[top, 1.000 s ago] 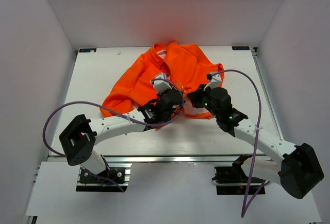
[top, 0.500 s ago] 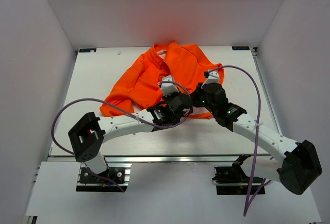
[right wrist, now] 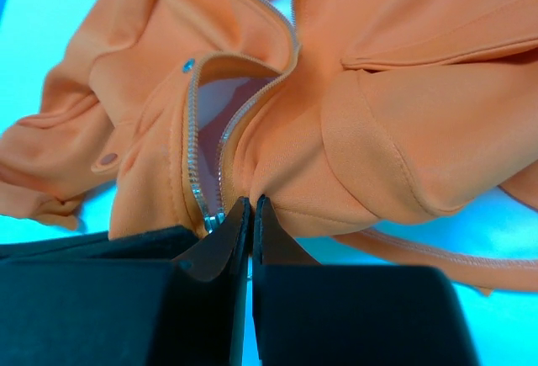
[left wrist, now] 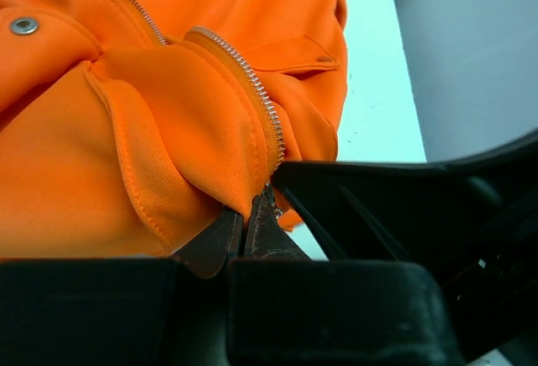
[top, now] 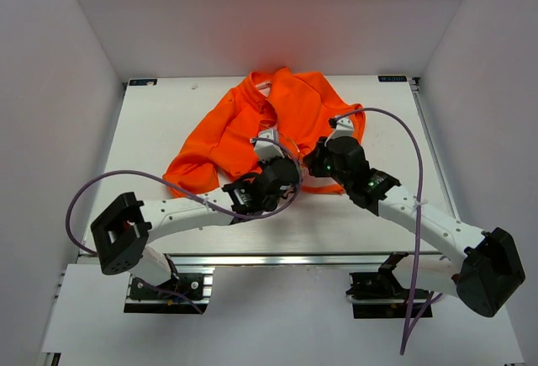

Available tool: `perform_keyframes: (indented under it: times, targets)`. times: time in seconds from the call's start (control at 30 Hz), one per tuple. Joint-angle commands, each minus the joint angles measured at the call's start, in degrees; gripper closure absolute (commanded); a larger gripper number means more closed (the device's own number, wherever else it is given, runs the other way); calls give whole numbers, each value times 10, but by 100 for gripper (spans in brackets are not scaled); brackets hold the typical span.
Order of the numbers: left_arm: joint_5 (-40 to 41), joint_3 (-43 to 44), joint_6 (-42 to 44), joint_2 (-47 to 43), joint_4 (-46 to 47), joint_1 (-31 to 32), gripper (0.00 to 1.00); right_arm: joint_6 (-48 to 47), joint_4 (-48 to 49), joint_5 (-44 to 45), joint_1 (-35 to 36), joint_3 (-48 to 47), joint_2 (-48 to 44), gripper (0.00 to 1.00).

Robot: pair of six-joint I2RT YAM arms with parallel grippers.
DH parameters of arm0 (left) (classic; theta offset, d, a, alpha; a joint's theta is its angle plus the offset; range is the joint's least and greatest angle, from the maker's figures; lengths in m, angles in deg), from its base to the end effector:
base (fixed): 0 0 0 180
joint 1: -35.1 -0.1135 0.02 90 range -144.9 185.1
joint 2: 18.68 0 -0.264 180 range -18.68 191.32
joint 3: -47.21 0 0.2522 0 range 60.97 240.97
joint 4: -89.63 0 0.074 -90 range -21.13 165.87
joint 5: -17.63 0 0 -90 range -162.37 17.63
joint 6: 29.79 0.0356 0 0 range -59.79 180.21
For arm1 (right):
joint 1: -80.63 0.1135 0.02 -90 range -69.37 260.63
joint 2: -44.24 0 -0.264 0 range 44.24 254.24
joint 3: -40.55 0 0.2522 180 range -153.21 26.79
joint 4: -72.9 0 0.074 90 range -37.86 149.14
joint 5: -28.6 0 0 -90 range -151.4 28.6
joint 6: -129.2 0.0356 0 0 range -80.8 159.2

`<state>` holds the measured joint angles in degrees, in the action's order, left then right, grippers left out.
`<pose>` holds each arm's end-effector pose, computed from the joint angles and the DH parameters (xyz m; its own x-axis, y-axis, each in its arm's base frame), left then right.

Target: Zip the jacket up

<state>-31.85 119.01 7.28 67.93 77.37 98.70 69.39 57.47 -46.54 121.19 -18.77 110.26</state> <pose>0.1711 -0.2926 0.2666 -0.4600 -0.4375 -0.7727 0.0939 0.8414 -0.5323 0.2062 0.1645 0.2845 -0.4727 0.2352 -0.8493 -0.2433 0.8914 0.3823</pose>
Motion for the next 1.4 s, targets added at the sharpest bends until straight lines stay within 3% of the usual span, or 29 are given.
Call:
perform_keyframes:
  times: [0.0,0.4,0.67,0.87,0.9,1.07,1.1,1.2,1.37]
  targets:
    - [-71,-23,29,-47,31,11,100,9,75,54,-5,-56,4,100]
    - [-108,-61,25,-82,-7,10,100,0,61,73,-13,-108,43,100]
    - [-32,-14,15,-76,-68,10,100,-26,42,-78,-13,-30,-4,100]
    - [-77,29,21,-51,-108,4,100,-22,18,-138,-13,-4,-19,100]
    - [-85,43,20,-47,-117,1,100,-22,10,-144,-13,-5,-22,91]
    - [-89,66,14,-37,-163,0,100,-24,-38,-142,-13,-6,-40,78]
    - [-84,68,10,-38,-169,0,100,-29,-41,-157,-12,-3,-50,69]
    - [-75,70,1,-40,-178,0,100,-42,-54,-176,-12,9,-76,57]
    - [-76,79,-2,-36,-181,0,100,-81,-76,-164,-12,16,-106,49]
